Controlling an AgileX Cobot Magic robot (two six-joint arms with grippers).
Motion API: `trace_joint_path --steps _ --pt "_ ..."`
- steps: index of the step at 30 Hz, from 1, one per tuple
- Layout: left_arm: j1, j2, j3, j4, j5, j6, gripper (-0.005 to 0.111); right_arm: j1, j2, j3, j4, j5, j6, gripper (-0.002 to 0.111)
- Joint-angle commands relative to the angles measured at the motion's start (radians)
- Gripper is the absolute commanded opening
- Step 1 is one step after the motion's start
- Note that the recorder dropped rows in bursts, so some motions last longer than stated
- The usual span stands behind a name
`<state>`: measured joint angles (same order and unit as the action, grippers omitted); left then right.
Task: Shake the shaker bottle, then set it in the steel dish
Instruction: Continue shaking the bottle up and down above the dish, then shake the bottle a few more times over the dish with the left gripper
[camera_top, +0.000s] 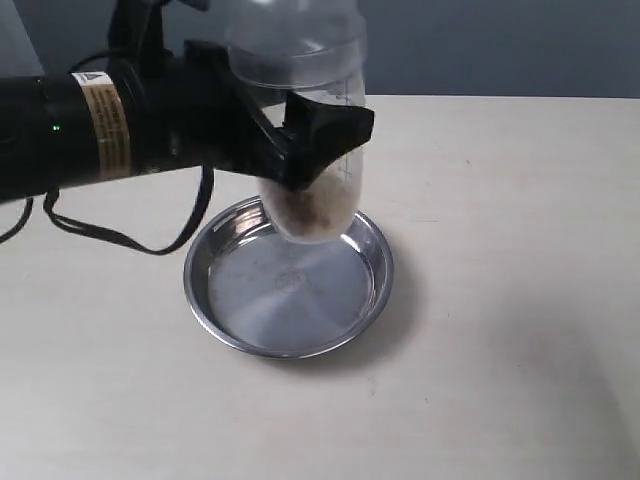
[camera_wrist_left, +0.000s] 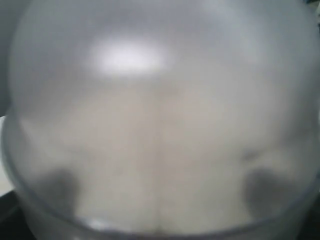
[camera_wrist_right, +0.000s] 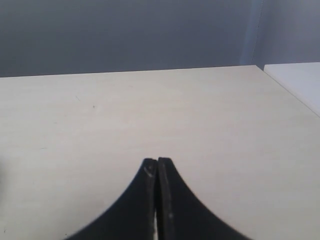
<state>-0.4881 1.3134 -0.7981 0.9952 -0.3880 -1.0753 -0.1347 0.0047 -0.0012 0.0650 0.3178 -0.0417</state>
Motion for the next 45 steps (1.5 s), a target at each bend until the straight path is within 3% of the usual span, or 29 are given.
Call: trace_joint_path --steps 1,4,6,8,11,13,16,18,21,23,27,29,32,34,37,40,43,45 --pt "0.026 -0.127 -0.180 0.016 -0.048 0.029 0.000 -0.003 -0.005 0.001 0.001 -0.013 -0.002 -0.001" --pt "-0.017 -0.090 -0.082 0.160 0.122 -0.124 0.000 -0.003 -0.005 0.001 0.001 -0.013 -0.002 -0.001" --pt "-0.030 0.000 -0.006 0.135 0.179 -0.147 0.000 -0.003 -0.005 0.001 0.001 -0.013 -0.002 -0.001" --pt "-0.030 0.007 -0.012 0.120 0.104 -0.147 0.000 -0.003 -0.005 0.001 0.001 -0.013 -0.002 -0.001" --pt "-0.030 -0.095 -0.148 0.151 -0.011 -0.082 0.000 -0.003 -0.005 0.001 0.001 -0.013 -0.002 -0.001" --pt "-0.032 -0.132 -0.178 0.171 0.059 -0.086 0.000 -0.003 -0.005 0.001 0.001 -0.013 -0.002 -0.001" --pt "-0.032 -0.065 -0.058 0.178 0.168 -0.142 0.000 -0.003 -0.005 0.001 0.001 -0.013 -0.002 -0.001" --pt "-0.030 -0.033 -0.038 0.131 0.152 -0.142 0.000 -0.003 -0.005 0.001 0.001 -0.013 -0.002 -0.001" --pt "-0.030 -0.123 -0.144 0.157 0.067 -0.083 0.000 -0.003 -0.005 0.001 0.001 -0.013 -0.002 -0.001" --pt "-0.032 -0.156 -0.182 0.197 0.087 -0.075 0.000 -0.003 -0.005 0.001 0.001 -0.013 -0.002 -0.001" --pt "-0.032 -0.030 0.009 0.175 0.182 -0.142 0.000 -0.003 -0.005 0.001 0.001 -0.013 -0.002 -0.001" --pt "-0.032 0.006 0.035 0.134 0.166 -0.142 0.000 -0.003 -0.005 0.001 0.001 -0.013 -0.002 -0.001" --pt "-0.032 -0.085 -0.069 0.124 0.052 -0.053 0.000 -0.003 -0.005 0.001 0.001 -0.013 -0.002 -0.001" --pt "-0.032 -0.135 -0.130 0.119 0.103 0.030 0.000 -0.003 -0.005 0.001 0.001 -0.013 -0.002 -0.001" --pt "-0.032 -0.097 -0.054 0.095 0.209 -0.033 0.000 -0.003 -0.005 0.001 0.001 -0.013 -0.002 -0.001" --pt "-0.032 -0.010 0.034 0.072 0.223 -0.046 0.000 -0.003 -0.005 0.001 0.001 -0.013 -0.002 -0.001" --pt "-0.032 -0.081 -0.042 0.055 0.136 0.001 0.000 -0.003 -0.005 0.001 0.001 -0.013 -0.002 -0.001" --pt "-0.032 -0.130 -0.093 0.054 0.155 0.056 0.000 -0.003 -0.005 0.001 0.001 -0.013 -0.002 -0.001"
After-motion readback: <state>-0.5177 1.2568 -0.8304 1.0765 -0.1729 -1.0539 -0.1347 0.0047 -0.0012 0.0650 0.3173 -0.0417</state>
